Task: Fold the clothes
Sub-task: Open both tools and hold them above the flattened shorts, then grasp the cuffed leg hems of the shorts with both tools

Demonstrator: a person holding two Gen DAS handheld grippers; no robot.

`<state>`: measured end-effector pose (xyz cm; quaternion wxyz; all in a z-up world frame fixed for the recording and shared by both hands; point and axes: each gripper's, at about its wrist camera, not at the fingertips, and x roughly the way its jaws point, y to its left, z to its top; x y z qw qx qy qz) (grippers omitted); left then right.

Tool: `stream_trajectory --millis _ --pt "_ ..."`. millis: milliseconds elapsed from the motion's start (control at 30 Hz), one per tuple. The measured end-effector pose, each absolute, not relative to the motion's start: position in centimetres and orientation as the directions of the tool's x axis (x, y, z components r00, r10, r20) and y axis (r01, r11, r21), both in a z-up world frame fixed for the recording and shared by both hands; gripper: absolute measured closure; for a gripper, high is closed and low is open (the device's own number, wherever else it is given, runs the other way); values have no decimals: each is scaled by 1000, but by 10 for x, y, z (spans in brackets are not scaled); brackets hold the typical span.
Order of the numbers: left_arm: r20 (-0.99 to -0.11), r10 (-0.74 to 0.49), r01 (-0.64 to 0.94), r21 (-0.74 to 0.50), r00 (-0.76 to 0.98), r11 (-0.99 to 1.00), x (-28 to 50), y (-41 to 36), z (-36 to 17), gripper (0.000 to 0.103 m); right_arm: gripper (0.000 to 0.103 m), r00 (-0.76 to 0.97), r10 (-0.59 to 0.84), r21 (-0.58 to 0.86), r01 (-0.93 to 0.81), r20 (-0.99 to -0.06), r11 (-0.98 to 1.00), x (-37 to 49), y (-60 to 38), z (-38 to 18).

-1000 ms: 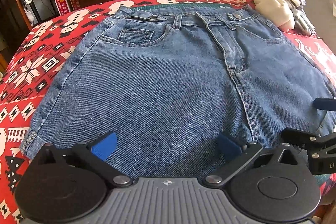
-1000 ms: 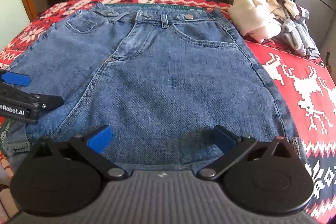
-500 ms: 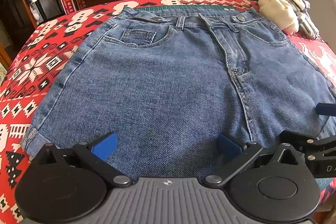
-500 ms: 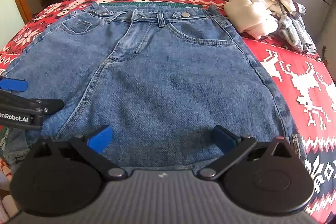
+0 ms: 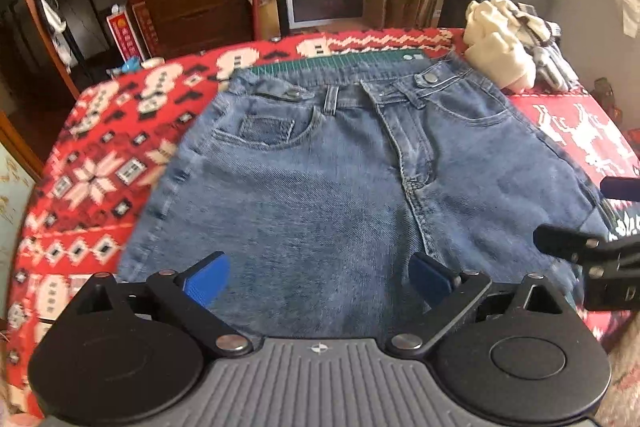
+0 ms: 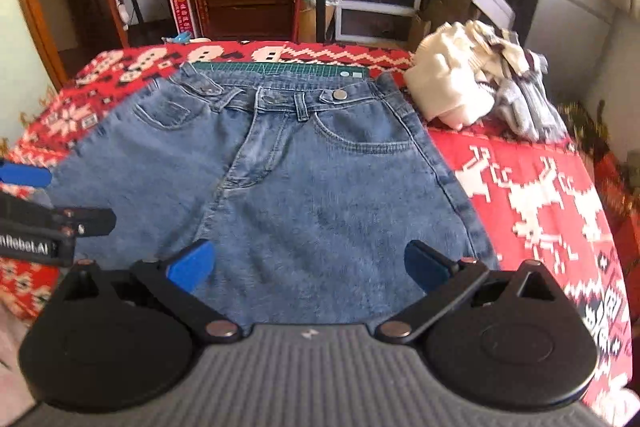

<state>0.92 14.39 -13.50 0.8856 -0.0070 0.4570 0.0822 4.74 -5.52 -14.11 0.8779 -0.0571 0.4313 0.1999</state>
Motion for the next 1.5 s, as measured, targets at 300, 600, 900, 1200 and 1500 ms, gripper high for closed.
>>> stream_trajectory --millis 300,600,900,1200,1500 --pt "-834 40 -152 -52 550 987 -42 143 -121 11 6 524 385 209 -364 -760 908 -2 -78 -122" --pt "-855 -98 -149 -200 509 968 -68 143 -149 63 78 329 496 403 -311 -804 861 -14 -83 -163" --pt "-819 -229 -90 -321 527 943 -58 142 -169 71 79 174 624 614 -117 -761 781 5 -91 -213" --pt "-836 -249 -69 -321 490 944 -48 134 -186 71 64 152 730 744 181 -667 643 24 -121 -254" --pt "-815 -179 -69 -258 550 964 -50 133 -179 71 59 133 804 803 263 -580 535 33 -116 -265"
